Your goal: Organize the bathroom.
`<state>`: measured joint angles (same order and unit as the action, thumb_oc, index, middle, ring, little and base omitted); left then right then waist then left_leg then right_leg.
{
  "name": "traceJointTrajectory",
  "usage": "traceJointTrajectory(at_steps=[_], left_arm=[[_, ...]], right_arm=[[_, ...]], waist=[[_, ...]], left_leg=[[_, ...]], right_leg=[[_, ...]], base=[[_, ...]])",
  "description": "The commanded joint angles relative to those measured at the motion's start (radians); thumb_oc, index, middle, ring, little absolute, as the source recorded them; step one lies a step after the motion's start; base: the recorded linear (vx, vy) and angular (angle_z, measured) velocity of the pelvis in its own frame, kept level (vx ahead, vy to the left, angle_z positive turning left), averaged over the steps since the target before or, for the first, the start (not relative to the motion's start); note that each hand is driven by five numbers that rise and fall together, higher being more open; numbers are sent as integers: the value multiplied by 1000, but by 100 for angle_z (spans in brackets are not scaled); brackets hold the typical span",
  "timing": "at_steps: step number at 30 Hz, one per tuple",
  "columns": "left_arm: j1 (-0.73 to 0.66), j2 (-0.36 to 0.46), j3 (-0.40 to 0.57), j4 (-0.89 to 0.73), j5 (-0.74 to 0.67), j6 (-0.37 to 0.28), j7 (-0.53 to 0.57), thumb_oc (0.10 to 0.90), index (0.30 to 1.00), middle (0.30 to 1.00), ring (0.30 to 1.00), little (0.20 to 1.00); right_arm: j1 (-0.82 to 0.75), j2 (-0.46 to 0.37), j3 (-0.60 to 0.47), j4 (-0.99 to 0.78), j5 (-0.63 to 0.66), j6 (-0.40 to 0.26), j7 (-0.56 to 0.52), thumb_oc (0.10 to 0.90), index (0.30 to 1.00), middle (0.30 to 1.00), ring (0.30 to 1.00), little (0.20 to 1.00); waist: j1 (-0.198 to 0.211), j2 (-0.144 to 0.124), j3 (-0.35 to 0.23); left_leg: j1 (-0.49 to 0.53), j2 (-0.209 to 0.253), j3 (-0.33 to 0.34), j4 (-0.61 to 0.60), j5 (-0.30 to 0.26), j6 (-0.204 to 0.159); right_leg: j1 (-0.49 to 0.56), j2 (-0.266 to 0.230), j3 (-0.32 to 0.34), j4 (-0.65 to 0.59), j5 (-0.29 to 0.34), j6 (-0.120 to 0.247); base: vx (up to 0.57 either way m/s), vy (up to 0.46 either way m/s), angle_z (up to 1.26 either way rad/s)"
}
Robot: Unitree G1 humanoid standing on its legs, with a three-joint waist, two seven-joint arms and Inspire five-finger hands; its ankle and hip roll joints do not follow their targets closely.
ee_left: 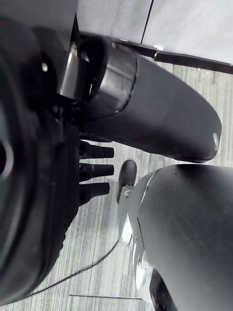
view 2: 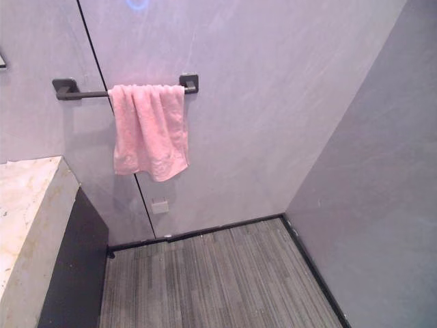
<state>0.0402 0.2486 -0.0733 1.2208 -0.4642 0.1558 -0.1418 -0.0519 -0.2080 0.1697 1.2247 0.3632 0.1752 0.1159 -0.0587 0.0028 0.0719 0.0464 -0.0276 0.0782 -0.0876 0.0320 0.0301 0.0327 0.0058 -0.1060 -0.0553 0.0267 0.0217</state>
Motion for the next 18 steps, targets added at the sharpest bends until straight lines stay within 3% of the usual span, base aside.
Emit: traceJointTrajectory(at_steps=[1, 12, 18], left_arm=[[-50, -26, -5, 55, -13, 9, 10, 800, 900, 900, 900, 900], [-48, -25, 3, 64, 10, 10, 61, 800, 900, 900, 900, 900], [-56, -30, 0, 67, -10, 33, 74, 800, 900, 900, 900, 900]], right_arm=[[-12, -3, 36, 46, -19, 19, 8, 800, 900, 900, 900, 900], [-8, -3, 38, 49, -23, 27, -2, 800, 900, 900, 900, 900], [-14, -2, 41, 64, -55, 98, -57, 800, 900, 900, 900, 900]], waist=[[-4, 38, 11], [-6, 38, 11], [-7, 39, 12]], left_leg=[[-13, 1, -10, 0, -37, -21], [-13, 1, -9, 0, -37, -21], [-12, 1, -9, 0, -40, -20]], right_leg=[[-34, -21, -42, 114, -80, 84], [-36, -21, -38, 116, -80, 85], [-35, -22, -36, 116, -80, 86]], base=[[0, 0, 0], [0, 0, 0], [0, 0, 0]])
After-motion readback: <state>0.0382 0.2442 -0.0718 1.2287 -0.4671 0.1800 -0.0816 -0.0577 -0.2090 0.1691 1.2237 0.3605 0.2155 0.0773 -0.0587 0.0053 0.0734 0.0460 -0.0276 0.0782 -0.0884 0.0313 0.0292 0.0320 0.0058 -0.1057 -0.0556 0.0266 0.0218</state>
